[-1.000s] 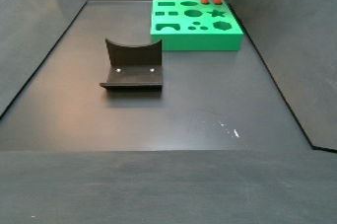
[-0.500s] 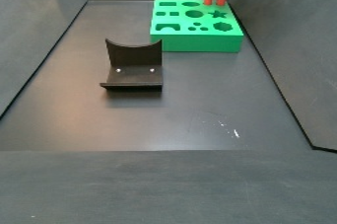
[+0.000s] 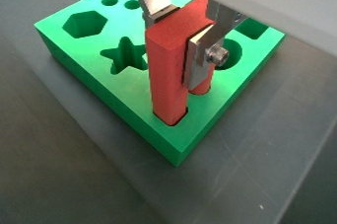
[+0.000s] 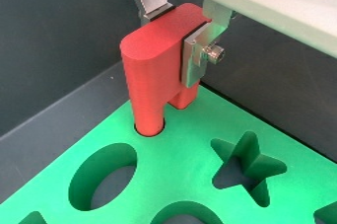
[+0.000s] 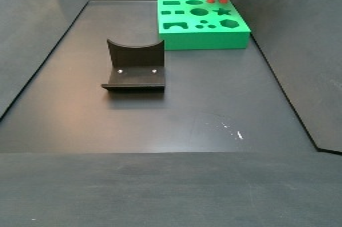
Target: Insert the square-circle object.
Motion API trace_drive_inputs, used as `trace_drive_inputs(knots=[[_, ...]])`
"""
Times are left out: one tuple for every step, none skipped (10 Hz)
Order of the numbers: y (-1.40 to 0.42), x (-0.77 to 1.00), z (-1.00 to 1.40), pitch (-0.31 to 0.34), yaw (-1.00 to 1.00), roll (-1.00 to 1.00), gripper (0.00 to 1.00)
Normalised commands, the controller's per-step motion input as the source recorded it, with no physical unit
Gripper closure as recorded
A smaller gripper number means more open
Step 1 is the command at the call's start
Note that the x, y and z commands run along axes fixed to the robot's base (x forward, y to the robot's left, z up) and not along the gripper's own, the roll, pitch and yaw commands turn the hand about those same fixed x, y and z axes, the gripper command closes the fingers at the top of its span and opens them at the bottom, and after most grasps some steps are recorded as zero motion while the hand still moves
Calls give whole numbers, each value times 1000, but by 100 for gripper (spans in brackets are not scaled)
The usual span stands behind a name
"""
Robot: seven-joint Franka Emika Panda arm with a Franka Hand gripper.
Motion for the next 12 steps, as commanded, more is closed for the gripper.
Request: trace_drive_inputs(knots=[[-280, 154, -554, -147, -3, 96, 100], [-294, 194, -557, -161, 0, 184, 100], [-349, 186, -414, -57, 0, 210, 100], [-54, 0, 0, 0, 0, 0, 100], [34, 0, 0, 0, 0, 0, 100], [-20, 0, -514, 0, 0, 363, 100], [-63, 97, -286, 0, 0, 500, 100], [-91, 103, -189, 0, 0, 500, 100], [-154, 146, -189, 0, 6, 500, 100], [-206, 169, -131, 4, 29, 500, 100], [-317, 206, -311, 6, 51, 500, 100], [-123, 89, -91, 13, 0, 51, 100]])
